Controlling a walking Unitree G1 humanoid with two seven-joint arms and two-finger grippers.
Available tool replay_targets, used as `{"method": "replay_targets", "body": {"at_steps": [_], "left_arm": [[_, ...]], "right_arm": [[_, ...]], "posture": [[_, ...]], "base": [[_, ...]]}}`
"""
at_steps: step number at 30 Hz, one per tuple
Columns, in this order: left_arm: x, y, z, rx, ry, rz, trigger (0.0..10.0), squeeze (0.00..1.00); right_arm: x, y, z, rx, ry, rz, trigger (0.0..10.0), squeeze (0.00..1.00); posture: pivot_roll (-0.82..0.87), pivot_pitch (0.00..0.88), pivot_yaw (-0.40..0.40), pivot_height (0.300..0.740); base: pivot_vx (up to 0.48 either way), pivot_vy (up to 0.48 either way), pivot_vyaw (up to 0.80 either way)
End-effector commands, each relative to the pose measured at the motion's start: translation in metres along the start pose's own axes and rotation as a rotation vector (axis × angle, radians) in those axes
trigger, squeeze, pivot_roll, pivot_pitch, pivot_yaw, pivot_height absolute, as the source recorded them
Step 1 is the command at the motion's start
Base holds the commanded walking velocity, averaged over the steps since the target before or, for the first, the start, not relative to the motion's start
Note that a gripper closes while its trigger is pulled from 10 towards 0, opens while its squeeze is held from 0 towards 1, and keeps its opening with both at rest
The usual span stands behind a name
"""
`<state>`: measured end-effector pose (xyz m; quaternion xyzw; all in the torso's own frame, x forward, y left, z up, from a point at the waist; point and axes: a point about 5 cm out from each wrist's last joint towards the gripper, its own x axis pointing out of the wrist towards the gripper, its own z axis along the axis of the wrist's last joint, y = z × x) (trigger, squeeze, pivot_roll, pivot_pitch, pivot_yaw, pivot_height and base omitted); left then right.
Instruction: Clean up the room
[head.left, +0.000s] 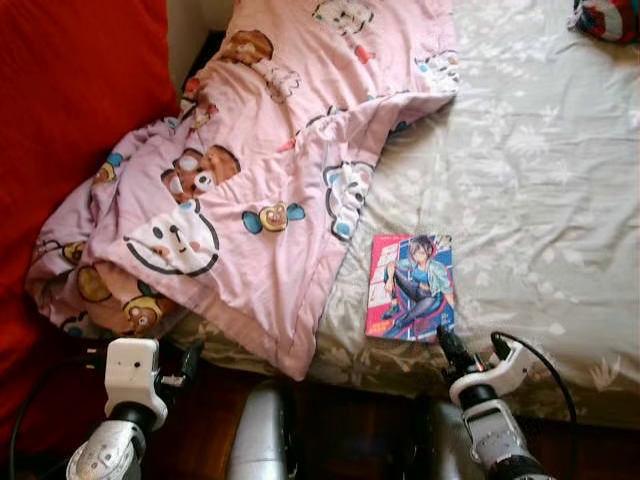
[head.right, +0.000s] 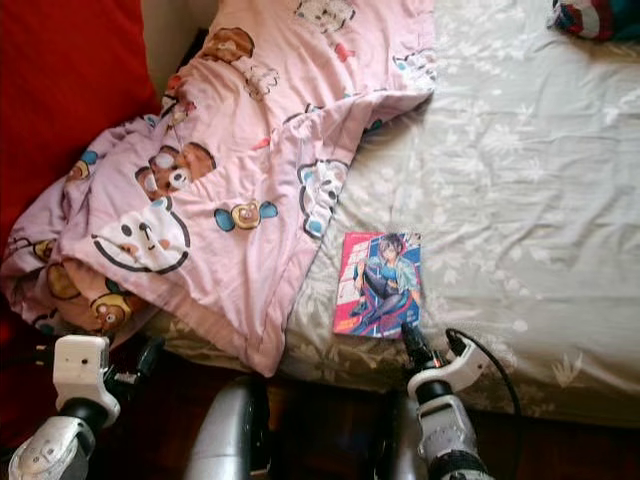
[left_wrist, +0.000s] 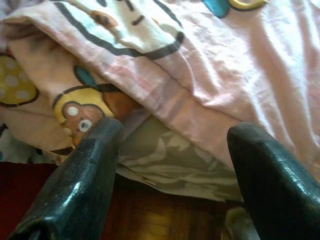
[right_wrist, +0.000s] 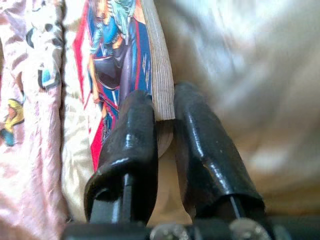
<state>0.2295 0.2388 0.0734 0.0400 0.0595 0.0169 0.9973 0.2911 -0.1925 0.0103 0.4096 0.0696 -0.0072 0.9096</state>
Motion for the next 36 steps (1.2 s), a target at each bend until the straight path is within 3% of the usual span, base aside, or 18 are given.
{"method": "replay_targets", "body": {"at_steps": [1,2,3,9,14,19,25,32,36], "left_arm": [[-0.001,0.002,-0.014,-0.017,0.038,0.035,10.0,0.0],[0.0,0.0,-0.018,-0.039,0.045,0.047,10.0,0.0],[0.002,-0.002,-0.025,-0.068,0.056,0.063,10.0,0.0],[0.007,-0.007,-0.04,-0.134,0.085,0.107,10.0,0.0],[0.015,-0.011,-0.053,-0.177,0.116,0.135,10.0,0.0],[0.016,-0.009,-0.063,-0.212,0.144,0.165,10.0,0.0],[0.009,-0.005,-0.088,-0.274,0.241,0.214,10.0,0.0],[-0.003,-0.005,-0.108,-0.268,0.335,0.233,10.0,0.0],[-0.006,-0.005,-0.114,-0.268,0.364,0.237,10.0,0.0]], "right_arm": [[0.002,0.003,0.014,-0.118,-0.059,0.003,0.0,0.0],[0.003,0.005,0.017,-0.155,-0.062,0.019,1.0,0.0],[0.004,0.008,0.02,-0.203,-0.062,0.039,10.0,0.0],[0.005,0.008,0.029,-0.346,-0.067,0.011,10.0,0.0],[0.001,-0.003,0.03,-0.454,-0.021,-0.055,10.0,0.0],[-0.003,-0.01,0.029,-0.465,-0.005,-0.095,10.0,0.0],[-0.01,-0.02,0.022,-0.492,0.04,-0.141,10.0,0.0],[-0.011,-0.021,0.018,-0.522,0.067,-0.148,10.0,0.0],[-0.01,-0.019,0.017,-0.528,0.069,-0.14,10.0,0.0]], "posture": [[0.14,0.11,0.032,0.611],[0.12,0.087,0.023,0.611],[0.1,0.064,0.01,0.611],[0.08,0.008,-0.02,0.611],[0.05,0.0,-0.051,0.635],[0.04,0.0,-0.056,0.655],[0.02,0.0,-0.053,0.695],[0.02,0.0,-0.054,0.74],[0.01,0.0,-0.061,0.74]], "base": [[0.0,0.0,0.0],[0.0,0.0,0.0],[0.0,0.0,0.0],[0.0,0.0,0.0],[0.0,0.0,0.0],[0.0,0.0,0.0],[0.0,0.0,0.0],[0.0,0.0,0.0],[0.0,0.0,0.0]]}}
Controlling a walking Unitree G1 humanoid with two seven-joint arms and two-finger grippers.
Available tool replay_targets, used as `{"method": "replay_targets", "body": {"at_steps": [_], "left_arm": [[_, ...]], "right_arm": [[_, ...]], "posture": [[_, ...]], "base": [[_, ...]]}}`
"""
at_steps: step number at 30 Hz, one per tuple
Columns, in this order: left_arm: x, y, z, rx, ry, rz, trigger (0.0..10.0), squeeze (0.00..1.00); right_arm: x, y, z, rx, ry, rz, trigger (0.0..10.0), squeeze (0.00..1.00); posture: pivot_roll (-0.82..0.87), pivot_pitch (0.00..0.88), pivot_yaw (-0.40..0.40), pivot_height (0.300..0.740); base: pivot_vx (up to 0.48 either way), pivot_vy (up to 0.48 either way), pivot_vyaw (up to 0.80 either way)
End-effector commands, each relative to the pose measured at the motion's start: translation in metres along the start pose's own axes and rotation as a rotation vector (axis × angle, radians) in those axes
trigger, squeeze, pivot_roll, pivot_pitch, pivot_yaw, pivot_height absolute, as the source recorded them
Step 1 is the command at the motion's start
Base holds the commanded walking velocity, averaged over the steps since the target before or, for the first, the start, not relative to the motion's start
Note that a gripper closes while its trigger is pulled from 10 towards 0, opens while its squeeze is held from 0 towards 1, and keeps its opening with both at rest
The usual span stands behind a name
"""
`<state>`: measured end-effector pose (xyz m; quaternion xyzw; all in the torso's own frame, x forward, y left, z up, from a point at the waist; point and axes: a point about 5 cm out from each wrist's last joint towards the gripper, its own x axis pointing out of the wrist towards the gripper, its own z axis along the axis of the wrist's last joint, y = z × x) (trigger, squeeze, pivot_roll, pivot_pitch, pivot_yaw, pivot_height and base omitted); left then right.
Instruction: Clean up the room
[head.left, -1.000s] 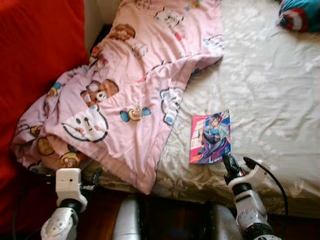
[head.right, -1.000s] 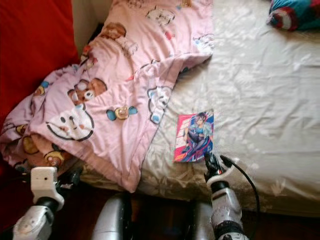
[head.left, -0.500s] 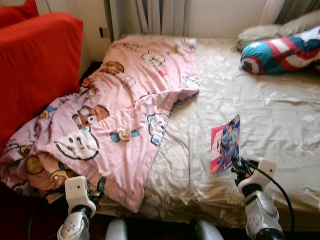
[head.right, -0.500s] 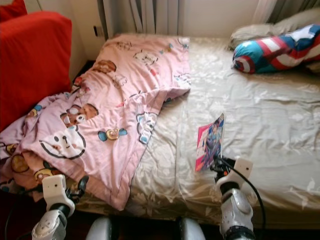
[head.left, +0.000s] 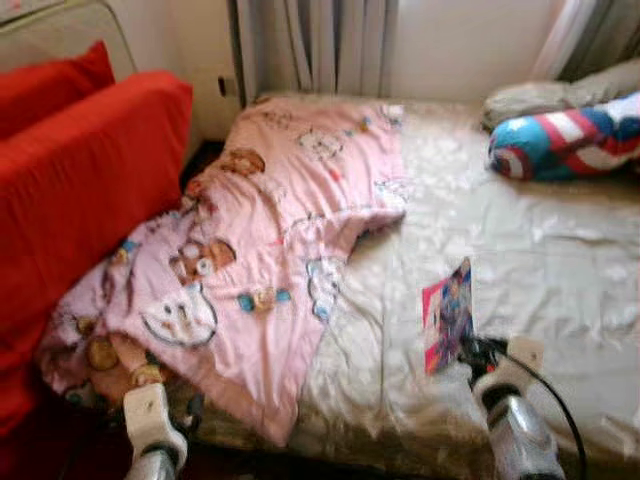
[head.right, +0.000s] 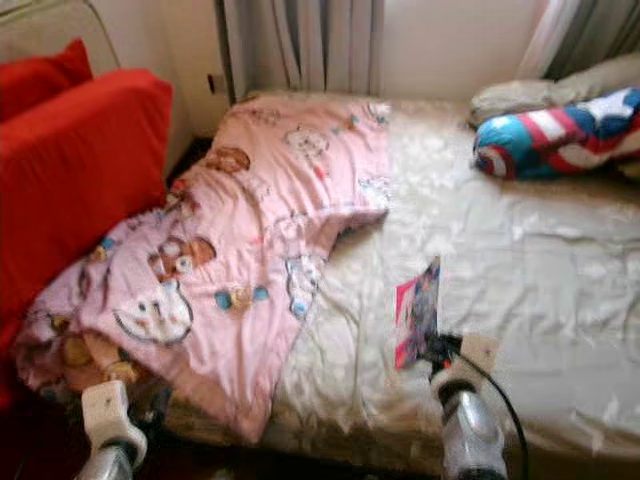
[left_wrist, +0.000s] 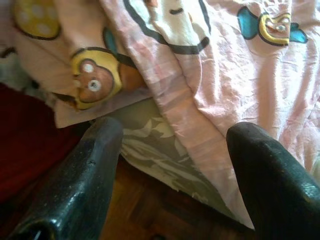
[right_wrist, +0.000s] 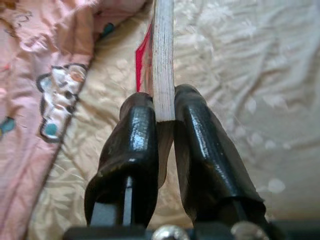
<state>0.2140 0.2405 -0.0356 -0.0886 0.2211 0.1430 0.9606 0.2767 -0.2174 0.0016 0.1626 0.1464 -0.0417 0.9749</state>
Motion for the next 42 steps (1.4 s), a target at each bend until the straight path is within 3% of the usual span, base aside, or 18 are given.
{"method": "replay_targets", "body": {"at_steps": [1,5,17,26,42], "left_arm": [[-0.002,0.004,-0.008,0.0,0.038,0.016,10.0,0.0],[-0.004,0.003,-0.017,0.012,0.091,0.013,10.0,0.0],[-0.006,0.002,-0.028,0.075,0.164,-0.01,10.0,0.0],[-0.011,-0.001,-0.037,0.112,0.195,-0.032,10.0,0.0],[-0.013,0.002,-0.039,0.116,0.198,-0.025,10.0,0.0]], "right_arm": [[0.003,0.002,0.009,-0.03,-0.036,0.018,10.0,0.0],[0.005,0.003,0.011,-0.092,-0.023,0.035,10.0,0.0],[0.003,0.002,0.001,-0.063,0.013,-0.028,10.0,0.0],[-0.002,-0.001,-0.005,-0.049,0.009,-0.063,10.0,0.0],[0.0,0.001,-0.002,-0.038,-0.01,-0.075,10.0,0.0]], "posture": [[0.01,0.0,-0.064,0.74],[0.01,0.0,-0.065,0.74],[0.0,0.0,-0.045,0.74],[-0.01,0.0,-0.032,0.74],[0.0,0.0,-0.037,0.74]], "base": [[0.0,0.0,0.0],[0.0,0.0,0.0],[0.0,0.0,-0.04],[0.0,-0.357,-0.71],[0.0,-0.367,0.0]]}}
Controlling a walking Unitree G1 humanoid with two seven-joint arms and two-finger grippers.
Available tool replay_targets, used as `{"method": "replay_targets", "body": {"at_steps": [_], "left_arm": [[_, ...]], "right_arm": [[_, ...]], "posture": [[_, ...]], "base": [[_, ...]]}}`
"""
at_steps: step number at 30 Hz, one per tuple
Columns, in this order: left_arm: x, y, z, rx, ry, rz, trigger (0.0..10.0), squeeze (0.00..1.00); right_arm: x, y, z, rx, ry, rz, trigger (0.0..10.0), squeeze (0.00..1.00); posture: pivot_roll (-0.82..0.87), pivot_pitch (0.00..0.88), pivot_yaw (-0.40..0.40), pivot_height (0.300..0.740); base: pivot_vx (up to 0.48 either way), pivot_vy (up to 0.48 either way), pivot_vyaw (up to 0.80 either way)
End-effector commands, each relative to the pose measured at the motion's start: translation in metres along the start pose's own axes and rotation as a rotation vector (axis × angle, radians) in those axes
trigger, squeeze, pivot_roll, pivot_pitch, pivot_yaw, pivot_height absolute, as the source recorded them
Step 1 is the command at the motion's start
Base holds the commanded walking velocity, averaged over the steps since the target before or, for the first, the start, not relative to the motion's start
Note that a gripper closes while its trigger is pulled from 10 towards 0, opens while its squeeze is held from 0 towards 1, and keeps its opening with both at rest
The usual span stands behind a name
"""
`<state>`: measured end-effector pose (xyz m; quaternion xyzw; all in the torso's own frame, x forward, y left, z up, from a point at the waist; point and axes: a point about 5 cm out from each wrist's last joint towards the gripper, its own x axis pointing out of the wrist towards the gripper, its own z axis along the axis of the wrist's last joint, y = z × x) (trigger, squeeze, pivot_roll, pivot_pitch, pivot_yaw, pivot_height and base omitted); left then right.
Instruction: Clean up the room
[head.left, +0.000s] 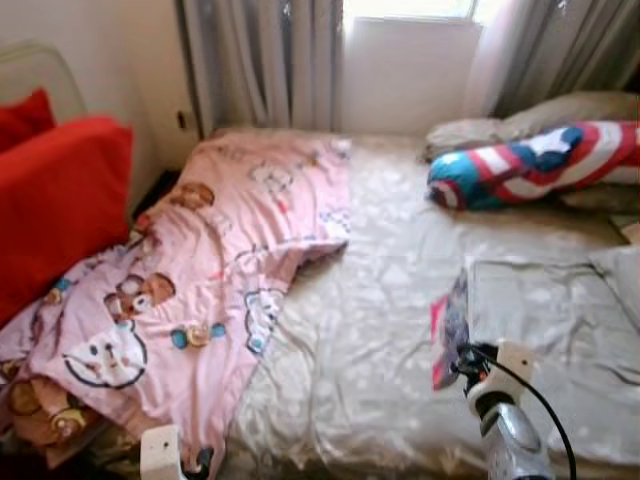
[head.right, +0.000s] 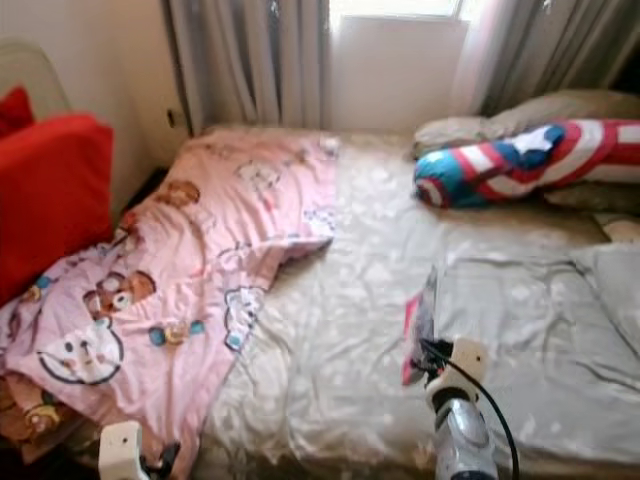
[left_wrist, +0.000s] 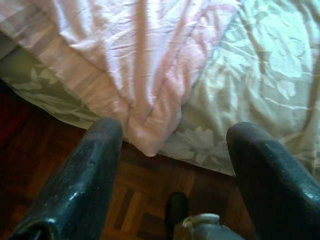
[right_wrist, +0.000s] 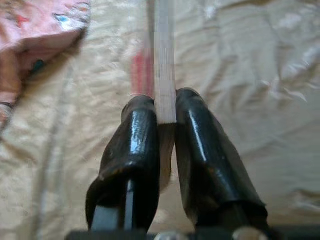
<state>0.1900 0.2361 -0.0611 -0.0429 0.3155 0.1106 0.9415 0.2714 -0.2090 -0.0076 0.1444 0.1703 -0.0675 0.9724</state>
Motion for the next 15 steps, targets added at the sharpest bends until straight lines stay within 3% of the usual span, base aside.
{"method": "replay_targets", "body": {"at_steps": [1,15], "left_arm": [[-0.0013,-0.0053,-0.0053,-0.01,0.015,-0.006,10.0,0.0],[-0.0009,-0.0063,-0.0048,-0.015,0.012,-0.008,10.0,0.0]], "right_arm": [[0.0025,-0.0033,0.0107,-0.006,-0.048,-0.013,10.0,0.0],[0.0032,-0.004,0.0121,-0.005,-0.052,-0.023,10.0,0.0]], "posture": [[0.0,0.0,-0.037,0.74],[0.0,0.0,-0.036,0.74]], "base": [[0.0,-0.368,0.0],[0.0,-0.366,0.0]]}}
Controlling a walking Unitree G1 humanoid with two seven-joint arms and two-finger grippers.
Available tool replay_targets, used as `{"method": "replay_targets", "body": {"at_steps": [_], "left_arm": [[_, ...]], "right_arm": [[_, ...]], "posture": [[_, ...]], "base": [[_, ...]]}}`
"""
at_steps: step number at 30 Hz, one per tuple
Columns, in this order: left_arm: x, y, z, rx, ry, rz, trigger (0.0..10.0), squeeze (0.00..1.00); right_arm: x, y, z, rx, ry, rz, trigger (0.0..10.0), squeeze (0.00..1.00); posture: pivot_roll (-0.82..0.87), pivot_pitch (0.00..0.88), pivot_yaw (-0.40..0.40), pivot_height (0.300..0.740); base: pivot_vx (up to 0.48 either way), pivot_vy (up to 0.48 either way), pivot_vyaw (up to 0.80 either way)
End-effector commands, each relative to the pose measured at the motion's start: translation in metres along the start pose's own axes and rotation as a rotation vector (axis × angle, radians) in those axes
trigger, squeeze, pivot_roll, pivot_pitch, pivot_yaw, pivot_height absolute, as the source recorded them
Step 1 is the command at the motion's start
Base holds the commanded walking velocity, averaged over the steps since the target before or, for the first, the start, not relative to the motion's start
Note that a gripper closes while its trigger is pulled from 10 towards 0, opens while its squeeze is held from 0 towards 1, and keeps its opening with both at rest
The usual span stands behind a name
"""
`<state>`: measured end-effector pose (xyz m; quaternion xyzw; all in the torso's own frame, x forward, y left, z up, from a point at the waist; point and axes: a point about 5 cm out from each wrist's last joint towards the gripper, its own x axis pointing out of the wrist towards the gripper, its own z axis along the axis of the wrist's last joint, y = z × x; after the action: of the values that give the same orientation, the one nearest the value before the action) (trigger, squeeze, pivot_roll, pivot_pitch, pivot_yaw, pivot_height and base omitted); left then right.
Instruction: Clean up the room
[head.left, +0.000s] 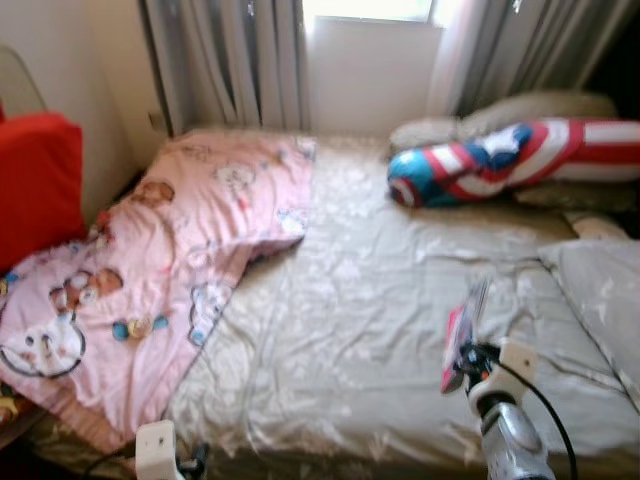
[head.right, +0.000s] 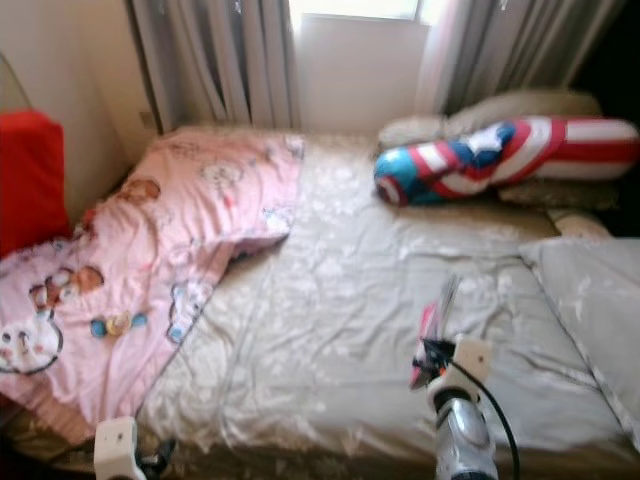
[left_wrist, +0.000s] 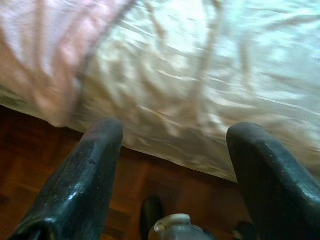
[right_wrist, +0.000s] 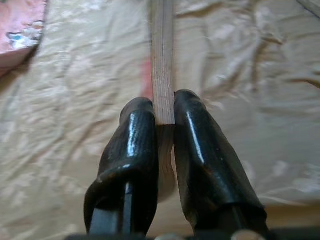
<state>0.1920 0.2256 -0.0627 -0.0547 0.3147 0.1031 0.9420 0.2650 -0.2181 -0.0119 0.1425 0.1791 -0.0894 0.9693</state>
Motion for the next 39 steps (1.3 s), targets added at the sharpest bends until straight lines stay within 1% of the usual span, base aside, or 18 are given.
{"method": "replay_targets", "body": {"at_steps": [1,11,22,39], "left_arm": [[-0.0016,0.0043,-0.0028,0.002,0.01,0.013,10.0,0.0],[-0.001,0.0038,-0.002,-0.001,0.009,0.013,10.0,0.0],[-0.0017,0.0036,-0.0036,-0.015,0.011,0.018,10.0,0.0],[-0.0027,0.0042,-0.0071,-0.013,0.03,0.021,10.0,0.0]], "right_arm": [[0.0065,0.0073,0.0153,-0.008,-0.064,0.023,10.0,0.0],[0.0066,0.0068,0.0156,-0.01,-0.063,0.022,10.0,0.0],[0.007,0.0041,0.0163,-0.017,-0.053,0.015,10.0,0.0],[0.0077,0.0074,0.0158,-0.02,-0.047,0.034,10.0,0.0]], "posture": [[0.0,0.0,-0.037,0.74],[0.0,0.0,-0.041,0.74],[0.0,0.0,-0.048,0.74],[0.0,0.0,-0.05,0.74]], "base": [[0.0,-0.368,0.0],[0.0,-0.368,0.0],[0.0,0.0,0.0],[0.0,0.0,-0.77]]}}
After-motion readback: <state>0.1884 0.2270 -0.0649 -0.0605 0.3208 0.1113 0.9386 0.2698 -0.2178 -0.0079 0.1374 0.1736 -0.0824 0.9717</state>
